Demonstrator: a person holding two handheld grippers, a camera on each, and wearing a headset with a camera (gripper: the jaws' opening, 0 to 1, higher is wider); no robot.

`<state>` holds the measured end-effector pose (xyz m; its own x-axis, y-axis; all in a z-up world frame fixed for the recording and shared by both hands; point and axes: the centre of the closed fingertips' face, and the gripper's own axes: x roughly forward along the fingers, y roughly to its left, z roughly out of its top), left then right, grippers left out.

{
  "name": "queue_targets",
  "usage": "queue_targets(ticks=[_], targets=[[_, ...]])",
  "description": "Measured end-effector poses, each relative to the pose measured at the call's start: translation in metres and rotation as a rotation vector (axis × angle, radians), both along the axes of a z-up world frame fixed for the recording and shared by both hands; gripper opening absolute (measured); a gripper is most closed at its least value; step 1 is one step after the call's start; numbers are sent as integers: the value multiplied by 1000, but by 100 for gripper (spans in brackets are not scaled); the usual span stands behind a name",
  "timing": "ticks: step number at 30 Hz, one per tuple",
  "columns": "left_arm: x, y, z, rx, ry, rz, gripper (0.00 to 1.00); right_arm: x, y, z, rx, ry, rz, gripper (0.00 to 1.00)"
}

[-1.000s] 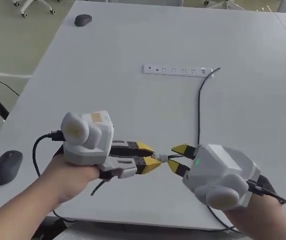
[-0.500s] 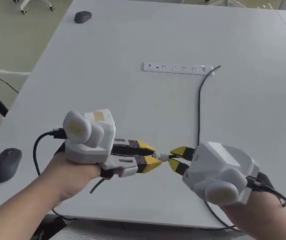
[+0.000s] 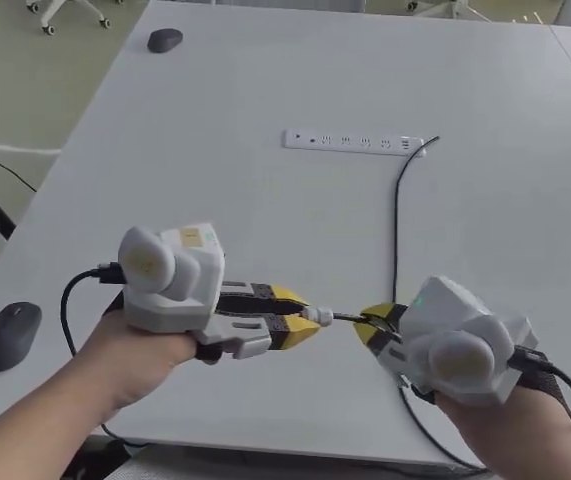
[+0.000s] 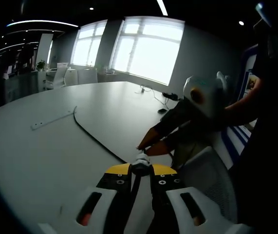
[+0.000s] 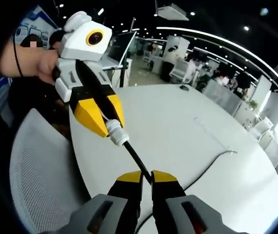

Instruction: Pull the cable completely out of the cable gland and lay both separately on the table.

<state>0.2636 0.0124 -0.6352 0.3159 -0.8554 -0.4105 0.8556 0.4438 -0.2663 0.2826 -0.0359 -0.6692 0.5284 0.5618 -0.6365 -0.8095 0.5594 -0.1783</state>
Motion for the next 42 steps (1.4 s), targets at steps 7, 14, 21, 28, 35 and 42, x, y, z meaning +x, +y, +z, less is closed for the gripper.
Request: queue_targets(ticks=[7,14,21,28,35,42], targets=[[1,-1,2,0,-5,1,15,3,-13,-6,57,72,-88,1],[1,-1,2,4,-6,2,15,8,-28,-20,107,155,-191,1],[0,-1,0,9,-9,1,15,10,-44,-38,159,253,-309,1],[1,-2,0,8,-15,-1,15,12,-56,-50,224,335,-412,2],[-1,-2,-1,12,-16,-4,15,10,-61,-62,273,408,-500,2],[-2,-1,0,10,-23,-5,15,9,-68,-72,332,473,-583,2]])
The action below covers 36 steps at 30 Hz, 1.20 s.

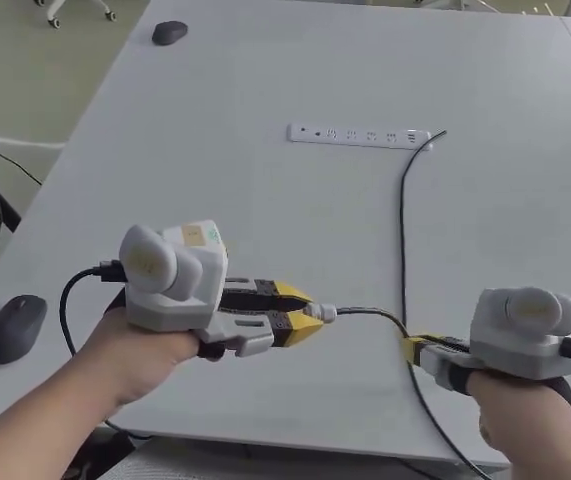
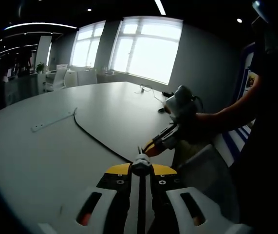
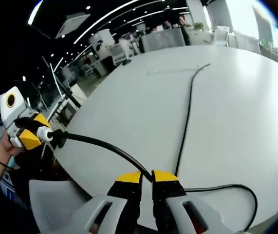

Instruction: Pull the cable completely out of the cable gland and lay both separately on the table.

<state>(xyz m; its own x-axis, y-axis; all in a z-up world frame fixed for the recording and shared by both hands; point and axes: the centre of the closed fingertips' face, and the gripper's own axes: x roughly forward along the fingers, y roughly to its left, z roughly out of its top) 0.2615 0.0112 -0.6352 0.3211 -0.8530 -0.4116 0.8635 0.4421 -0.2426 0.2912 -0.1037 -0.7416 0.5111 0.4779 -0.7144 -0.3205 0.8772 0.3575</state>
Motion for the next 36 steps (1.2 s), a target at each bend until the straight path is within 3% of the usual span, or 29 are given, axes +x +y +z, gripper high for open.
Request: queue_targets(ticks=[5,14,16,26,30,32,33,36], targets=[[-2,-1,0,3,-1,-4,15,-3,0,-4,32,30,-35,2],[-1,1,1,-2,-7,-3,15,-4,1,0,21,-9,-7,3],[0,2,0,-4,-4,-1,15,-3,-1,1,-3,-29,12,3],[1,2,2,-15,-2,-7,15,6,-5,13,-172,-178,168,5],[0,2,1,-12,-4,-11,15,5,-3,26,-212,-230,242,15],[-2,-1,2,-20,-5,-29,15,3,10,45,-200,-291,297,19],[-2,-1,1,-17,-14,-32,15,2,20,58,-198,-347,351,21],[-2,0,1,-22,-12,-32,15,-3,43,82,-250,-467,498,26]])
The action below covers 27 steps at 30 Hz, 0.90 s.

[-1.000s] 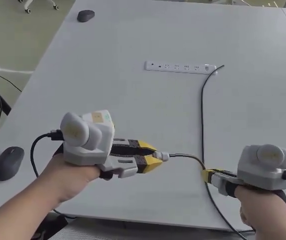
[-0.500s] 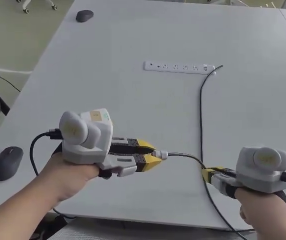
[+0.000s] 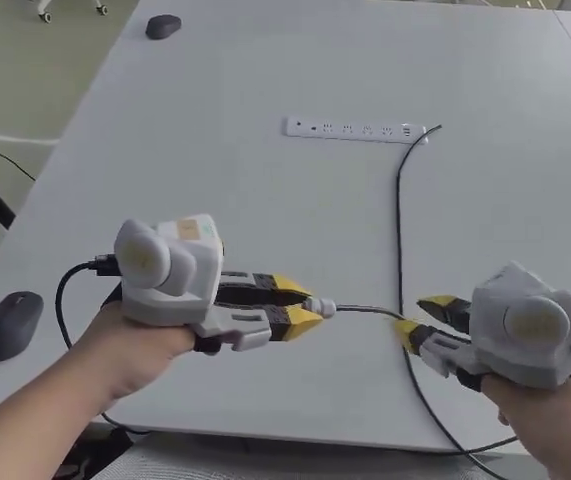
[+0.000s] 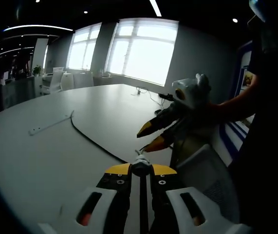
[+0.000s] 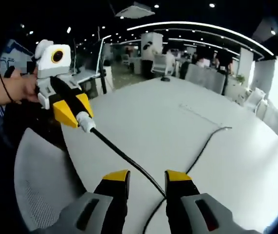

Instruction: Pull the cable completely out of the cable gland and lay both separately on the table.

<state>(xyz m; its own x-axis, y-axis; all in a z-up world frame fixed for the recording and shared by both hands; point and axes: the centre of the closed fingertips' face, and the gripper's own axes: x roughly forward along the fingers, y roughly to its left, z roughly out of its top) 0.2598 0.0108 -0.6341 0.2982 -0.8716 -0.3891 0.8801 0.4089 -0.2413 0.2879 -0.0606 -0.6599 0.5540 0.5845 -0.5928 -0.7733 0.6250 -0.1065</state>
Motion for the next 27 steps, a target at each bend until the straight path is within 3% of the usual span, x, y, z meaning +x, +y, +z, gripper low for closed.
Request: queue_targets(ticks=[2,5,10,13,22,27], targets=[[0,0,0,5,-7,-5,15,-3,15,12,-18,-59,71,26],[1,-1,0,4,-8,-5,15,-9,32,17,-52,-73,139,26],[1,-1,1,2,-7,-7,15,-17,51,10,-139,-126,257,20],[1,-1,1,2,-8,-7,15,-21,56,6,-156,-115,276,16],[-1,-4,1,-3,-8,-16,15,-20,61,3,-210,-170,329,2],[-1,-5,0,1,-10,-23,15,-21,60,2,-195,-156,318,1]])
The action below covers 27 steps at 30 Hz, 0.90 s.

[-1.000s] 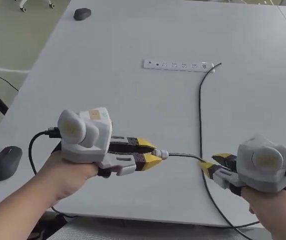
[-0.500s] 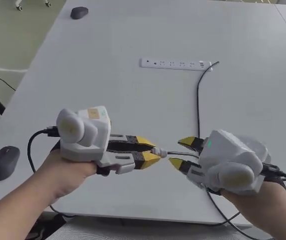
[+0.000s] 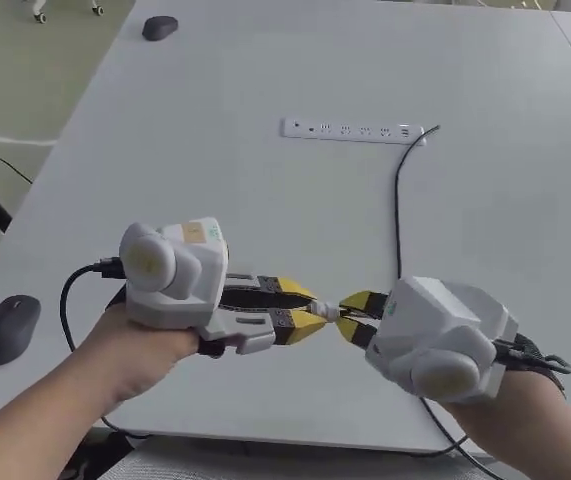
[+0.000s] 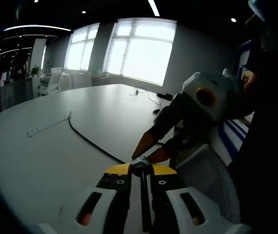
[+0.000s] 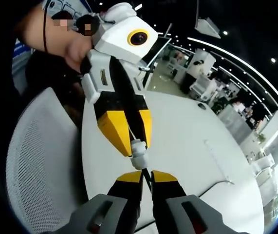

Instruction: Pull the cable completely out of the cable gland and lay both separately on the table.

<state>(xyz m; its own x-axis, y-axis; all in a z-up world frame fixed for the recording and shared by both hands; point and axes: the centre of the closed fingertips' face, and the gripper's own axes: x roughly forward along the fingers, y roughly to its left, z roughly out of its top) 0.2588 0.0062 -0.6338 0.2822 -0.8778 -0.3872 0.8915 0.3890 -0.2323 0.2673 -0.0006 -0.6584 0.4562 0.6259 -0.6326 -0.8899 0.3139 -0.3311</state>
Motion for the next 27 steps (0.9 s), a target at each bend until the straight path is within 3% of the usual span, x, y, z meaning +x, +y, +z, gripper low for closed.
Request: queue_targets(ticks=[9,17,20,23,27], targets=[[0,-2,0,2,-15,-7,15,1,-3,-2,48,67,-48,1],[4,2,5,-13,-15,0,15,10,-22,-13,62,137,-141,1],[5,2,5,-18,-15,3,15,11,-30,-19,83,184,-186,1],[6,2,6,-19,-15,5,15,13,-36,-24,139,259,-256,1],[6,2,6,-18,-17,9,15,14,-43,-31,173,310,-305,1]])
